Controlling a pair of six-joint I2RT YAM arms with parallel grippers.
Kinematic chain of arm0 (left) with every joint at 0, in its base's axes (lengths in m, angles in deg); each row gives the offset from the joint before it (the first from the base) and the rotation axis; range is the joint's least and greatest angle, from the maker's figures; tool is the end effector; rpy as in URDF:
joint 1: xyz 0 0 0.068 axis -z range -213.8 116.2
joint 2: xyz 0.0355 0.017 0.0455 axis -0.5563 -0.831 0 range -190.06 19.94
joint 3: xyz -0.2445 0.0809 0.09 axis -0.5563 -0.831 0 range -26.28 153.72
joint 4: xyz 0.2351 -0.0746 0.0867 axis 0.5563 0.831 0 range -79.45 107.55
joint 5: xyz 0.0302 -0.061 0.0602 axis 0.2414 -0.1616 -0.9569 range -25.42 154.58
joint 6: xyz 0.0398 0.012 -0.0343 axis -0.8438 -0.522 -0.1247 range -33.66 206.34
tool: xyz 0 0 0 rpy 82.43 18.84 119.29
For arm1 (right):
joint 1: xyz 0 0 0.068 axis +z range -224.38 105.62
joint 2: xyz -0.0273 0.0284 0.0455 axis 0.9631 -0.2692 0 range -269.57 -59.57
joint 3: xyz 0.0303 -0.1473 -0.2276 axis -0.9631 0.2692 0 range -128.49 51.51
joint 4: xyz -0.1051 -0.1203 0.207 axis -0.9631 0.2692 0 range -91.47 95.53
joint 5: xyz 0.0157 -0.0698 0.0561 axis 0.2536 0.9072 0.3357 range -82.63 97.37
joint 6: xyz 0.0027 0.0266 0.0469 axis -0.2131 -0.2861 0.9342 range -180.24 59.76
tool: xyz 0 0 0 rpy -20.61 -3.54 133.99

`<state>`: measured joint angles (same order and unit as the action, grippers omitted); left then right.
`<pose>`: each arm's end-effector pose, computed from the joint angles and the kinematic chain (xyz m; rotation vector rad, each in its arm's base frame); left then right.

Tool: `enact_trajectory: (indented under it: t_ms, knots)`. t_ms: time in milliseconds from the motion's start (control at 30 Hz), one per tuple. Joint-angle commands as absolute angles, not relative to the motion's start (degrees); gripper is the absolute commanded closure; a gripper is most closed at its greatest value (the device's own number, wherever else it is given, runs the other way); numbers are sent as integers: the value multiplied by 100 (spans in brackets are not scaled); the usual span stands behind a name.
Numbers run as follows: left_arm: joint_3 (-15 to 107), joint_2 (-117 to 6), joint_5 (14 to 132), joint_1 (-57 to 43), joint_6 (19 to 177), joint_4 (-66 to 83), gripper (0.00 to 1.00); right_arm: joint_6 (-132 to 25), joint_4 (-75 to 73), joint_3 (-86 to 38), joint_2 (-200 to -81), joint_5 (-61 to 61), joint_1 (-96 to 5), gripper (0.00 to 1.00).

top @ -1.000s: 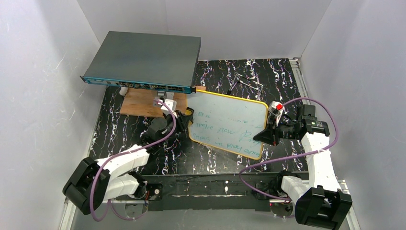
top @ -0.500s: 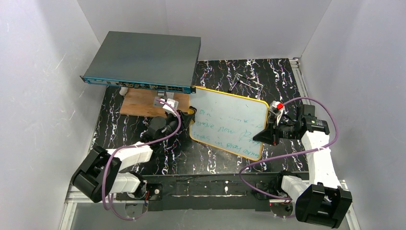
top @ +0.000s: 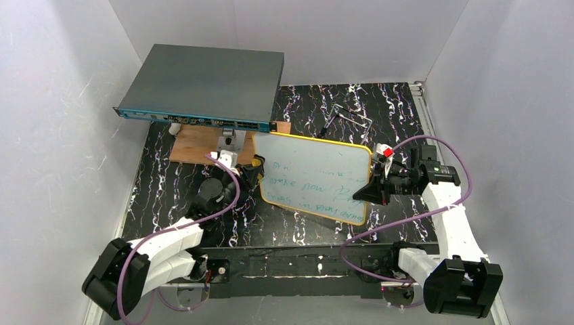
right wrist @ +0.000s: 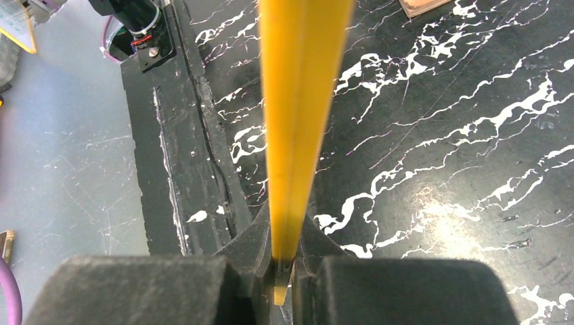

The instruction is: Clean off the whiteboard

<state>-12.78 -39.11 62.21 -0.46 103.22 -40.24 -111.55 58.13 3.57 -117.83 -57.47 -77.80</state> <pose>0.1743 -0.1130 0.2170 0.1831 1.5055 -0.6767 0.1651 0.0225 0.2694 -1.0832 1.8488 1.0276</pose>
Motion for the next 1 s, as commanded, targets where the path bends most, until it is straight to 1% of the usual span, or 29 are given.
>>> enact_trajectory:
  t_ms: [0,133,267,367,467,533,600,767,900,967]
  knots:
    - [-1451,-3654,5387,-273,10106,-3798,100,-11424,6290,171,-11829,-5717,-7500,99]
    - [-1518,-3821,5804,-286,10083,-4097,100,-11441,6332,132,-11876,-5773,-7465,99]
    - [-1474,-4066,6885,-273,10078,-4335,100,-11466,6372,85,-11930,-5804,-7440,99]
    - [-1457,-4325,7353,-102,10047,-4508,100,-11479,6401,76,-11938,-5804,-7439,99]
    - [-1468,-4478,7467,193,9897,-4628,100,-11479,6380,89,-11917,-5806,-7438,99]
    - [-1402,-4345,7392,334,9862,-4488,100,-11440,6351,89,-11926,-5776,-7444,99]
    - [-1228,-3952,7229,378,9959,-3901,100,-11391,6309,89,-11925,-5750,-7439,99]
    - [-79,-2682,6201,322,10378,-992,100,-11139,6114,117,-11895,-5644,-7438,99]
    - [964,-2461,6242,241,10875,680,100,-10944,5923,145,-11885,-5537,-7440,99]
    - [1304,-2540,6441,227,11041,1214,100,-10923,5923,141,-11889,-5538,-7438,99]
